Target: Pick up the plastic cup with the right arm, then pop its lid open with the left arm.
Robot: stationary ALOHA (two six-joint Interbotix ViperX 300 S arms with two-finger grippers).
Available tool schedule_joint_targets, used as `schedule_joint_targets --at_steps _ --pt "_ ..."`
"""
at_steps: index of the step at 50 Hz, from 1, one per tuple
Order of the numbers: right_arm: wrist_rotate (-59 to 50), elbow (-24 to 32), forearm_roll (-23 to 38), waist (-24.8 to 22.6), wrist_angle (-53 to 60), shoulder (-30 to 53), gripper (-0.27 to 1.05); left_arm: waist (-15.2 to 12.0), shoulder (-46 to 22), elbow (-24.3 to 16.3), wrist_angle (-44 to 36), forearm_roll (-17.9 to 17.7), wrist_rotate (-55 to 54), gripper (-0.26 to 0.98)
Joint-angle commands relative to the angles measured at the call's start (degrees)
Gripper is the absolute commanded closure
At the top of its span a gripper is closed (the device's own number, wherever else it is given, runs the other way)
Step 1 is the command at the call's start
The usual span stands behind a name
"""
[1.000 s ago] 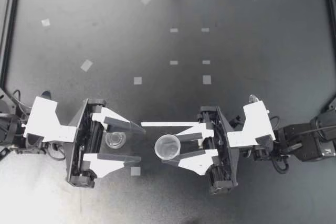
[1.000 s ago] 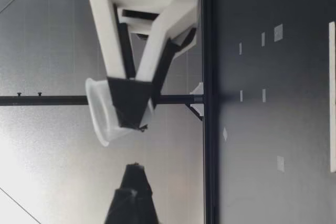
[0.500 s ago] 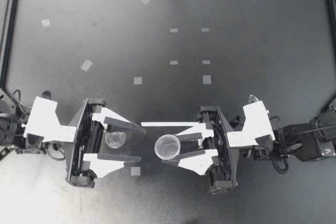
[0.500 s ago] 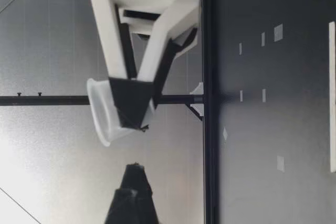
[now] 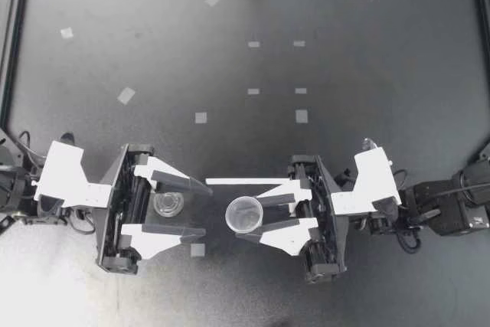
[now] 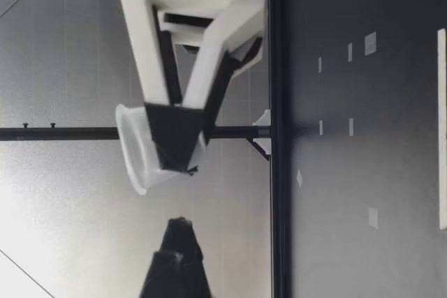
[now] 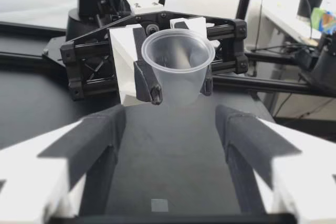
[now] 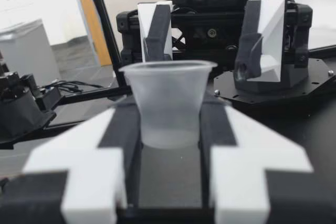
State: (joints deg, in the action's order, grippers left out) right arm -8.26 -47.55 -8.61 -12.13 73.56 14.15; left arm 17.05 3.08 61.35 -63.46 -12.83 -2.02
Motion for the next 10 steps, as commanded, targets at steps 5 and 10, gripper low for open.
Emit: schedule_joint_targets --at_steps 5,10 --pt "0.0 0.35 -0.09 0.26 0.44 -0.7 0.53 -0.09 0.97 -0.44 -0.26 0.09 0.09 0.12" --pt "0.0 0.44 0.0 0.35 0.44 -0.7 0.53 -0.09 0.97 -0.44 -0.26 0.09 0.09 0.12"
